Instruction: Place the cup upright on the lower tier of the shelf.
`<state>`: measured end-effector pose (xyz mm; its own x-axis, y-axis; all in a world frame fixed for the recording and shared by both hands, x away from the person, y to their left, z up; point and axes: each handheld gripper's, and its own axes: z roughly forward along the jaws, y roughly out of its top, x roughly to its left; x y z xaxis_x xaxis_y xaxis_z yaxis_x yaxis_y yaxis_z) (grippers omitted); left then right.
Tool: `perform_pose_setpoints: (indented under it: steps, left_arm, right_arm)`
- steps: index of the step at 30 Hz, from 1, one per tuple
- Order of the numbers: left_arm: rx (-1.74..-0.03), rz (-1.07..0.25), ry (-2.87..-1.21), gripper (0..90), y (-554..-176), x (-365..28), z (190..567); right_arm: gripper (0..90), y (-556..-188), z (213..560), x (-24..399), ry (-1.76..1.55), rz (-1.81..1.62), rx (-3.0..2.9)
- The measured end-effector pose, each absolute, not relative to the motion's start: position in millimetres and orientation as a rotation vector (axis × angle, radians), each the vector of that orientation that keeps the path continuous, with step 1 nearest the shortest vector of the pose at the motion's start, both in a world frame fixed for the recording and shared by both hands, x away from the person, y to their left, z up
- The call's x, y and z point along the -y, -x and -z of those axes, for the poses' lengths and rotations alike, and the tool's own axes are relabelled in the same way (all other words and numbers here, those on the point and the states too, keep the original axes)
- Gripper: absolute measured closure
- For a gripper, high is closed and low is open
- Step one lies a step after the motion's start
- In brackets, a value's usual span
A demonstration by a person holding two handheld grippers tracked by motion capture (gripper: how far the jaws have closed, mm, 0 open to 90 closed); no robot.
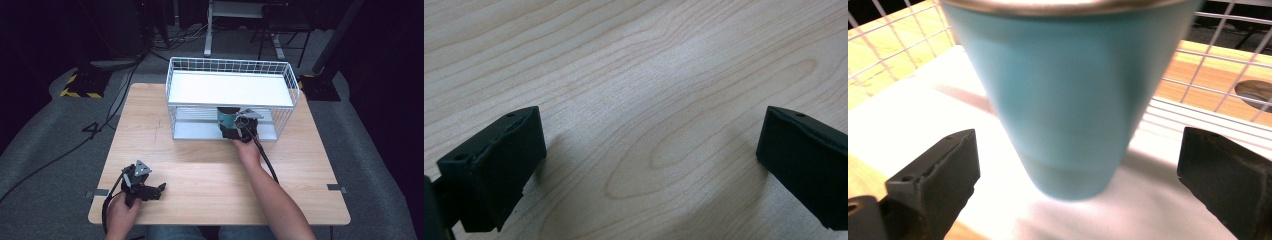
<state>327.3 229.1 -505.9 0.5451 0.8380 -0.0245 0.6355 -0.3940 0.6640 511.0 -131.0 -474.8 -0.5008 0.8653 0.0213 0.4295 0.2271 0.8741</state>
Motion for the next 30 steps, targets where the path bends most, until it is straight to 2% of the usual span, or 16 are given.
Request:
perform_pose_setpoints:
  steps: [17, 30]
  left_arm:
    - [-1.183, -0.419, -2.156, 0.1, -327.3, -229.0, 506.0]
    - [-1.183, -0.420, -2.156, 0.1, -327.3, -229.0, 505.9]
  right_arm:
    - [4.2, -458.4, 437.0, 169.6, -1.108, -1.261, -2.087]
    - [5.9, -429.4, 425.9, 206.2, -1.123, -1.297, -2.120]
